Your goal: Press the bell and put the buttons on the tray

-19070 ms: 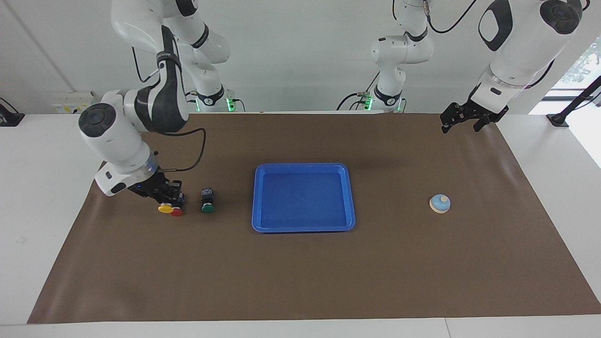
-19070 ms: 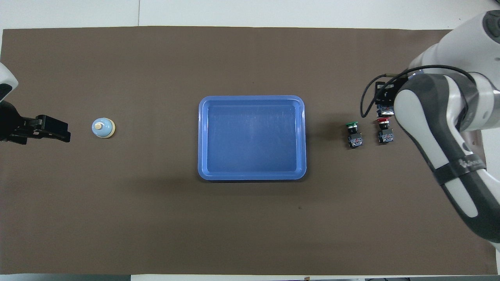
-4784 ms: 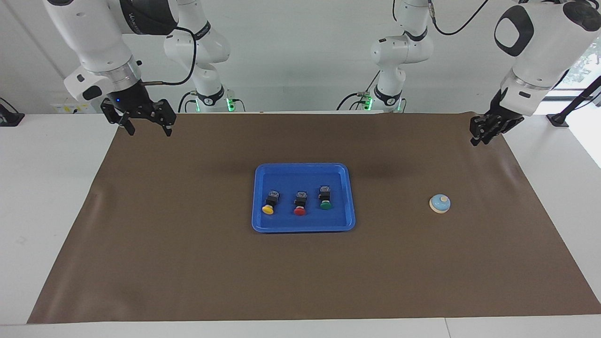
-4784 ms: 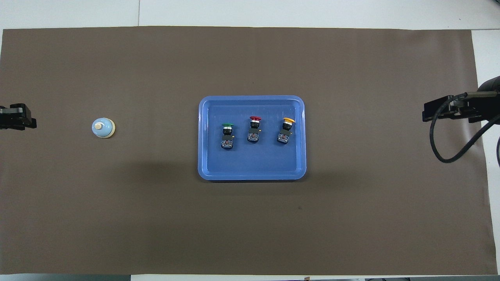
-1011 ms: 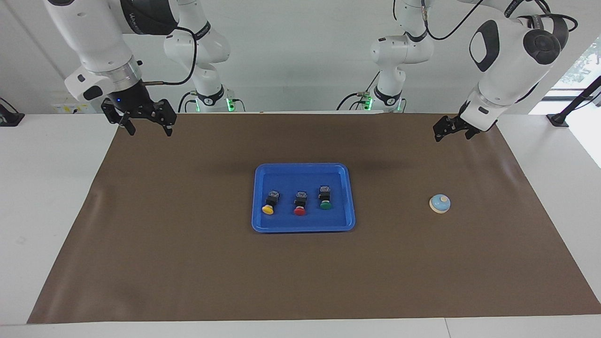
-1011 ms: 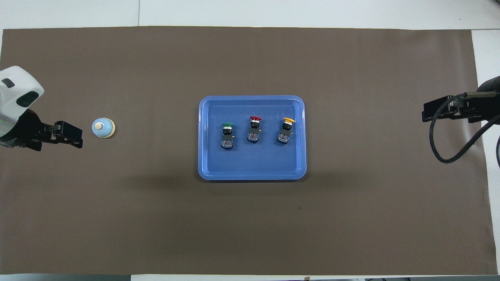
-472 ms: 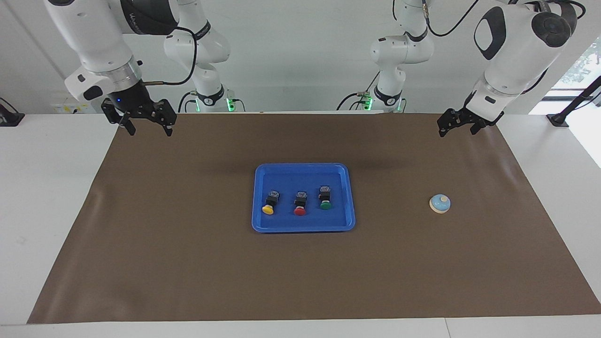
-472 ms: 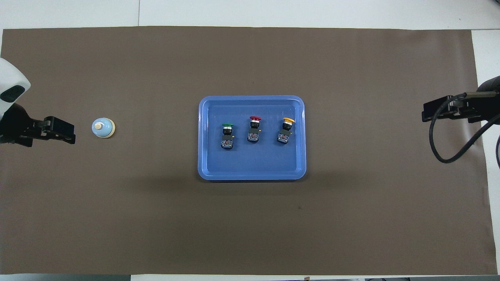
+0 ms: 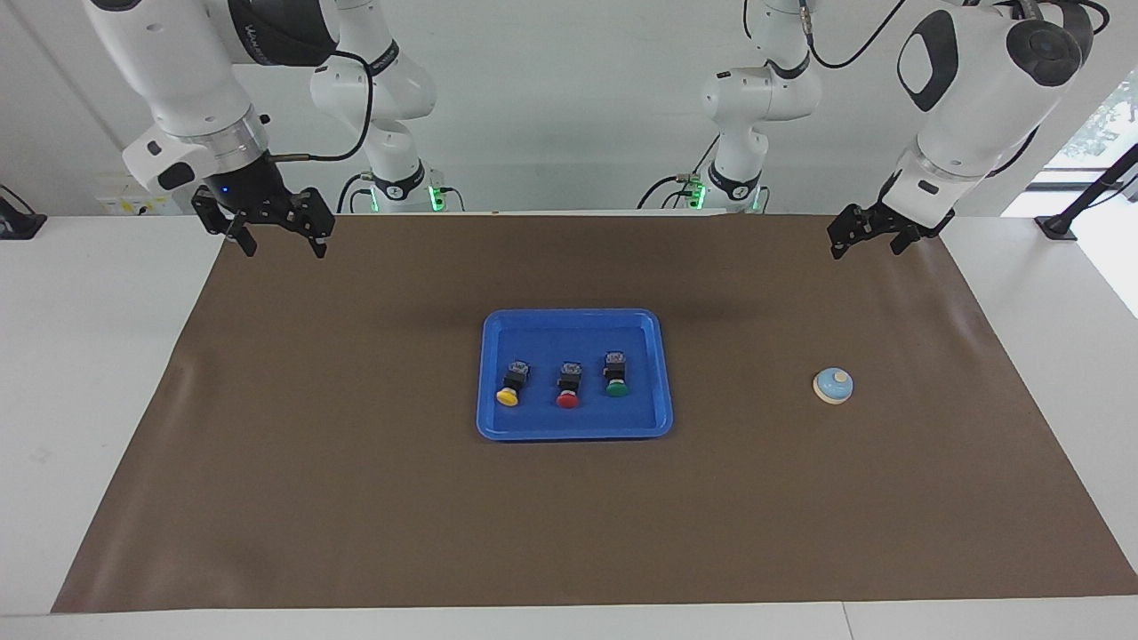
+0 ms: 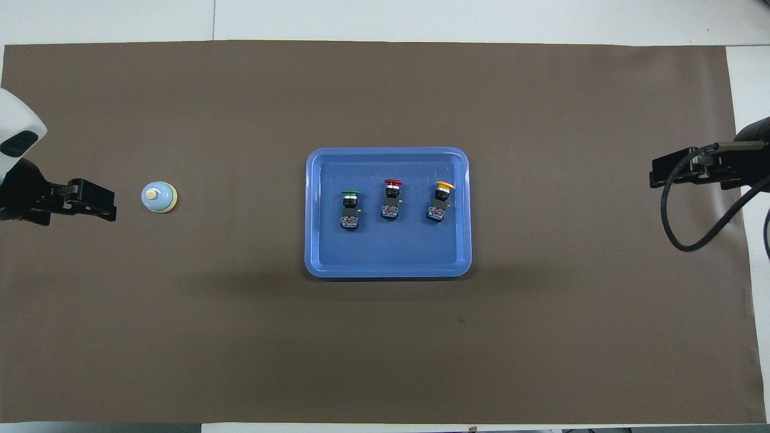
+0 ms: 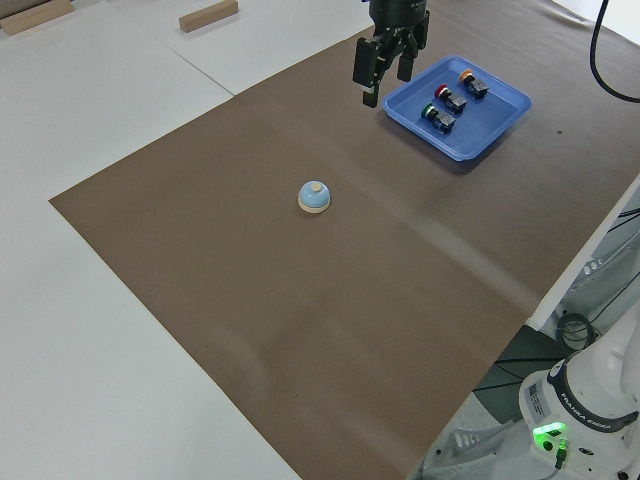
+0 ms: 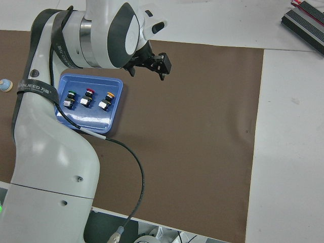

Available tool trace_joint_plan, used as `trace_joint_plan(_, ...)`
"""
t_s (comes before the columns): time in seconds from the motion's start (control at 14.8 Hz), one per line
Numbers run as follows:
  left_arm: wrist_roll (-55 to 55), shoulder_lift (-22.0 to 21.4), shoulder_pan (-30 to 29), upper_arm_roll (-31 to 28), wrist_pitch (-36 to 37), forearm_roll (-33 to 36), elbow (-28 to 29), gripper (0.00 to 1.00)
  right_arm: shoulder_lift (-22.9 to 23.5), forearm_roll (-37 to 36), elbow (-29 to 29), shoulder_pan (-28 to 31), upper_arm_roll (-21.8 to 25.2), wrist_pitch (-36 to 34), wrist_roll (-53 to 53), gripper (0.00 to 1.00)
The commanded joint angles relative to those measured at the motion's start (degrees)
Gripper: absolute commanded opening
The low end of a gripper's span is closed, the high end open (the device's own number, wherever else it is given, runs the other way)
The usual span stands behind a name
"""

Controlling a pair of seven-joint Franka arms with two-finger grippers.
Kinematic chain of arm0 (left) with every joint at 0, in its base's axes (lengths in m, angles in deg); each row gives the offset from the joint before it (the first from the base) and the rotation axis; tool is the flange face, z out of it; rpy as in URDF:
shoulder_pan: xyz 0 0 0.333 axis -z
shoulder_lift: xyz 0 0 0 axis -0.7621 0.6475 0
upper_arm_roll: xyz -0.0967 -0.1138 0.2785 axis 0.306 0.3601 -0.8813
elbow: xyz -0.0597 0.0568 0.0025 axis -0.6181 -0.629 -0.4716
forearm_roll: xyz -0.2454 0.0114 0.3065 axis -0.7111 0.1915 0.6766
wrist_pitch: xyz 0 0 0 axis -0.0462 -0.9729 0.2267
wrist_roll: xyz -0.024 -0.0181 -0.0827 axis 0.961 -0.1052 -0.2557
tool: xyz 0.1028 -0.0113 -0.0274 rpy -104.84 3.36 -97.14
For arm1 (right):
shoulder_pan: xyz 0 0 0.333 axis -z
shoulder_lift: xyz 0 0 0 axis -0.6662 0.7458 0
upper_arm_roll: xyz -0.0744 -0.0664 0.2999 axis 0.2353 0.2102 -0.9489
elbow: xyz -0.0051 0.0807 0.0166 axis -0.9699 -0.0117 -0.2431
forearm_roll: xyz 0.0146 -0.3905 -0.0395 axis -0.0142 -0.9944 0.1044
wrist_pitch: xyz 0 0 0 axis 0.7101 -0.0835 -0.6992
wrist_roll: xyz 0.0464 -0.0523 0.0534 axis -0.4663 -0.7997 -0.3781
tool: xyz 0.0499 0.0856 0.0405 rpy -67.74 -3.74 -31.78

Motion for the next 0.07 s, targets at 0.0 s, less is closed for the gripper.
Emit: trace_joint_plan(0.0, 0.1, -0.3, 0.1, 0.1, 0.6, 0.6, -0.2, 1.0, -0.2, 0.7, 0.2, 0.6, -0.4, -0.6, 0.8, 1.0)
